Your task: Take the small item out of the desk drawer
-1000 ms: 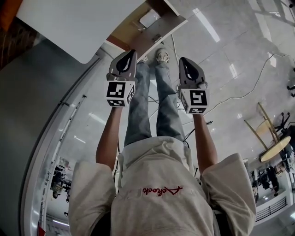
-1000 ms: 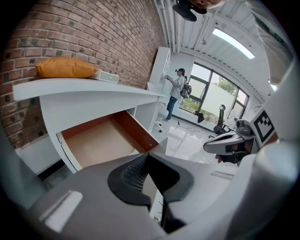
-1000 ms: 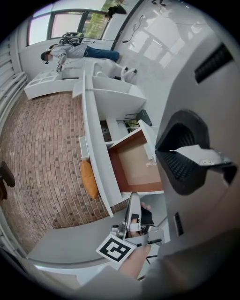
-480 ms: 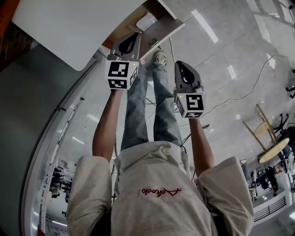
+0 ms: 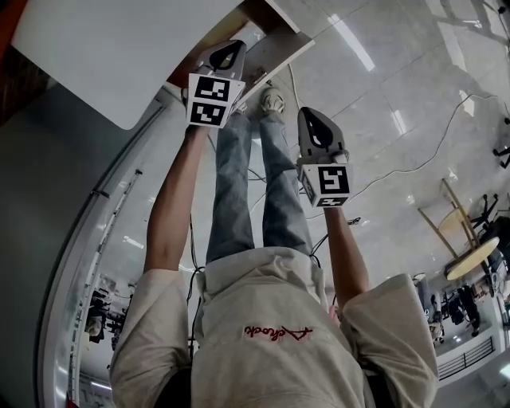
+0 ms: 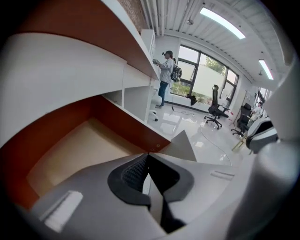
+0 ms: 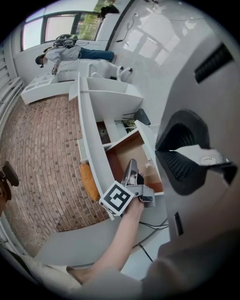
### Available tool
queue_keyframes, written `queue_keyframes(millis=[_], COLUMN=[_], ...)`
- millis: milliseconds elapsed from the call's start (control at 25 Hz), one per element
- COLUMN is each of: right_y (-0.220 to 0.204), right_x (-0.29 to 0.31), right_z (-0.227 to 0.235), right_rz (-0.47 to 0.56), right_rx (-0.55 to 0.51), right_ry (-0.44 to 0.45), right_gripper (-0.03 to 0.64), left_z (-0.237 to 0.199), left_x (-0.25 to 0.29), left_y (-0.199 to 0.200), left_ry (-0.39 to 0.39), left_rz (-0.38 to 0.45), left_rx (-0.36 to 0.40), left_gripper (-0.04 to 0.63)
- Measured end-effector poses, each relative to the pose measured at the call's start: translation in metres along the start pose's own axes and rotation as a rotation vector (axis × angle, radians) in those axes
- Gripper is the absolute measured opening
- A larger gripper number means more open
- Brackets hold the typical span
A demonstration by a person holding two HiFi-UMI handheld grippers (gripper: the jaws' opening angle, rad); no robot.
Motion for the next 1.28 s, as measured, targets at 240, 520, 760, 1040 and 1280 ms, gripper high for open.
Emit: queue_keyframes(millis=[240,520,760,1040,1280], right_y=[-0.005,-0.011,-0.014,-0.015,-0.017], right_x=[0.001,0.0,-0.004,-0.005,-0.002], right_z=[0.002,0.005,0.004,0.005,0.005], right_rz=[-0.007,-0.014,-0.02,-0.019,-0.024], right_rx=[0.01,0.029,0.031,0.032,0.038], right_ry=[0.007,0.008,0.01,0.015,0.02], right_gripper=[0.012,0.012,0.012,0.012,0.012], left_z=[-0.006,-0.008,-0.014,-0.016,-0.021], left_x=[0.021,0.044,0.052,0.058,0.065], left_y=[-0.01,-0.018,-0.028,-0.037,-0.045], left_ry=[-0.008,-0.005,-0.032,-0.043,-0.038], left_rz=[-0.117,-0.223,-0.259,-0.268,-0.307], left_rx=[0.11,0.245,0.284,0.273,0.281], left_gripper=[0.009,0.009,0.009,0.091,0.147])
Point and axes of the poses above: the fingertips, and each gripper's own axes: x forward along the fingers, z to its right, y out of its top, the point moved 9 cm from there along -x, backward along the fingers, and after that the axes turned 10 degrees about z, right-handed, at the moved point
